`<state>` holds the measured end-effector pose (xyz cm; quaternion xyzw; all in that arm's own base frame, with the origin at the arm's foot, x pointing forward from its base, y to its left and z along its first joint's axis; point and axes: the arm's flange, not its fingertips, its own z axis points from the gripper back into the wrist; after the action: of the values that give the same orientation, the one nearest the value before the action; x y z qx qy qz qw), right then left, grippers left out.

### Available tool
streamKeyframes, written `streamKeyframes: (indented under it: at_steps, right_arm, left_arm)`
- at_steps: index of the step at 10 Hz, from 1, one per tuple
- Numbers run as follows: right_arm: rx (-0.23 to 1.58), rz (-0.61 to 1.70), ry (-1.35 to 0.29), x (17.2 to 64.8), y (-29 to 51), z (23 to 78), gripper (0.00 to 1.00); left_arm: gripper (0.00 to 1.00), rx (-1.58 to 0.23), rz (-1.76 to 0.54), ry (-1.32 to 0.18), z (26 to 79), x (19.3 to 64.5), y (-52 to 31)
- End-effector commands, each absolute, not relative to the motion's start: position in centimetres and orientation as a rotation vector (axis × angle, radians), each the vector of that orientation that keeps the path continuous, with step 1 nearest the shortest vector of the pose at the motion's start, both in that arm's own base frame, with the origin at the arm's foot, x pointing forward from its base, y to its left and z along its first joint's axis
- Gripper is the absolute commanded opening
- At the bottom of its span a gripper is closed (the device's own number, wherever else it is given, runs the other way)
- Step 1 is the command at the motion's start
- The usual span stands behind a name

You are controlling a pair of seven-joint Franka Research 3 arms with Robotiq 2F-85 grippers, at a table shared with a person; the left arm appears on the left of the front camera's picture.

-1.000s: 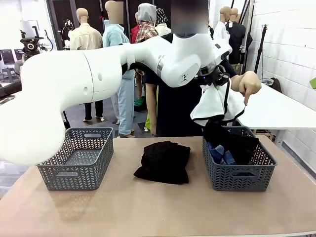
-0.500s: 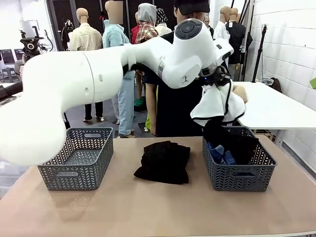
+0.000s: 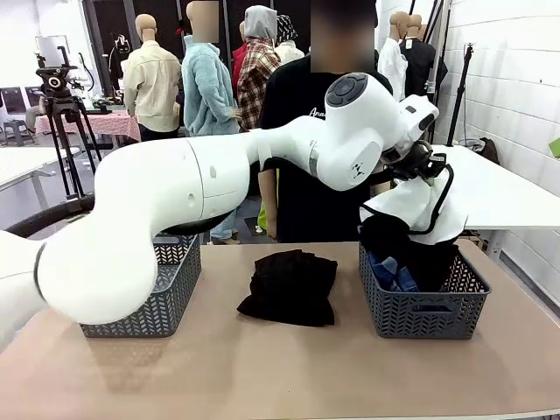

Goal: Sort the tops and bottoms.
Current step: Sort the clothes according to human instructions.

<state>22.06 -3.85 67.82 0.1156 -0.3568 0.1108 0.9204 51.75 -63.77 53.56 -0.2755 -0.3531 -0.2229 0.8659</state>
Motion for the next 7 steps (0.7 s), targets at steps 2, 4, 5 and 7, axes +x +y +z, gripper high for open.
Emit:
streamKeyframes:
  at_steps: [2, 4, 5, 7]
  right_arm:
    - [0.243, 0.236, -0.726, 22.1, -3.8, 67.6, 1.00]
    - [0.243, 0.236, -0.726, 22.1, -3.8, 67.6, 1.00]
    - [0.243, 0.236, -0.726, 22.1, -3.8, 67.6, 1.00]
    - [0.243, 0.236, -0.726, 22.1, -3.8, 67.6, 1.00]
  left_arm:
    - [0.00, -0.626, -0.285, -0.641, 52.0, 54.3, -64.2]
    - [0.00, -0.636, -0.203, -0.470, 48.5, 54.4, -63.9]
    - [0.00, -0.628, -0.196, -0.381, 47.2, 54.5, -64.0]
    - [0.00, -0.565, -0.145, -0.139, 44.9, 54.1, -64.1]
